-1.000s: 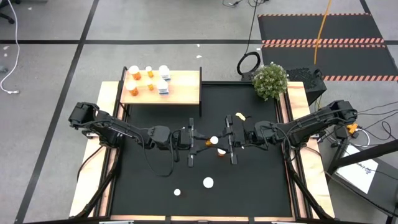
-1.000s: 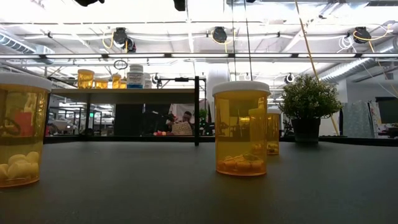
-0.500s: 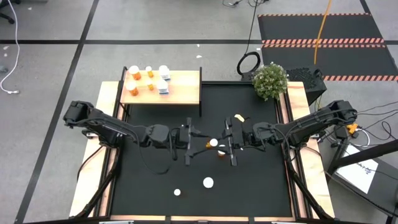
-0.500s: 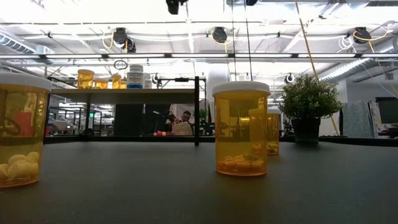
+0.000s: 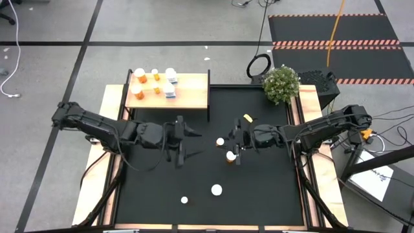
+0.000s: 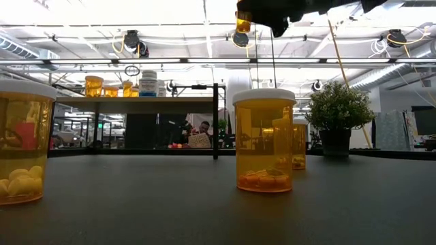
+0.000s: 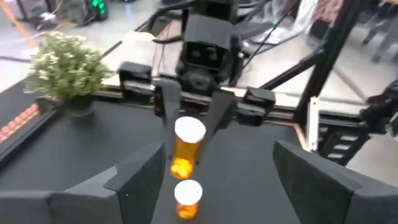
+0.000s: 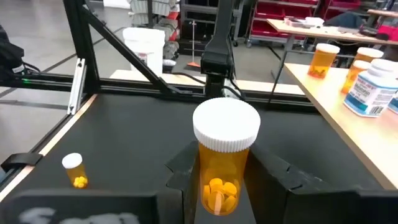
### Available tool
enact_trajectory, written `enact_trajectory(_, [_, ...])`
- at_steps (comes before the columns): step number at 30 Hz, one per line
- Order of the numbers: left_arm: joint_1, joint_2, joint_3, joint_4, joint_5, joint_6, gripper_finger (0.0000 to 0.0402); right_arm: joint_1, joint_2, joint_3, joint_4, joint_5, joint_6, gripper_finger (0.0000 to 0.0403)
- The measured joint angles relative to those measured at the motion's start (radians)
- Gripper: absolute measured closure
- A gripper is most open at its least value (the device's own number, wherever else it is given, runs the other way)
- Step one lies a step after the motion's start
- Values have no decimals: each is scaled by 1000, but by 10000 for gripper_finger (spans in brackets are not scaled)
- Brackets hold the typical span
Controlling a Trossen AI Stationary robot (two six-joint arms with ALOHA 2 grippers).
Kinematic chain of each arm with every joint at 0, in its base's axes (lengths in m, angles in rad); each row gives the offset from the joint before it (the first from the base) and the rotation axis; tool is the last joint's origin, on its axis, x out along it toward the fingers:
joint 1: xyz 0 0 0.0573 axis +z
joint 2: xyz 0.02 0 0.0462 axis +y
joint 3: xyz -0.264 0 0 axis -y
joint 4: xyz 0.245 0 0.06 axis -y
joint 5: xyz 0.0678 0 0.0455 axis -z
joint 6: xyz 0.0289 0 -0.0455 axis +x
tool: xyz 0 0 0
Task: Pick and place medicine bottles onto shelf by color
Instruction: Put the small orange pill bottle on the shelf
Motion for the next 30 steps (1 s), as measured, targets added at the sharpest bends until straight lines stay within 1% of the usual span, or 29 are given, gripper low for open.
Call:
enact_trajectory(2, [6,20,77,-141,-12,-1,123,-9,0,0,-6,-1,3,301])
enact_trajectory(5, [18,78,207,-275,-11,18,140,-17,0,0,-17,-1,1,300])
enact_trajectory(8, [38,156,350,-415,27,49,147,-23,0,0,-43,-1,-2,300])
enact_trajectory(15, [88,398,703,-773,116,112,126,-30,0,1,-63,-1,-9,300])
enact_trajectory(19, [112,540,906,-966,127,138,120,-30,0,1,-69,-1,-23,300])
enact_trajectory(21, [119,603,989,-1028,137,156,119,-30,0,1,-72,-1,-30,300])
enact_trajectory(25, [123,686,1099,-1117,145,197,119,-36,0,1,-76,-1,-31,300])
enact_trajectory(27, [123,709,1121,-1139,145,213,119,-38,0,1,-83,-1,-31,300])
enact_trajectory(30, [130,714,1123,-1136,144,229,119,-42,0,1,-92,-1,-30,300])
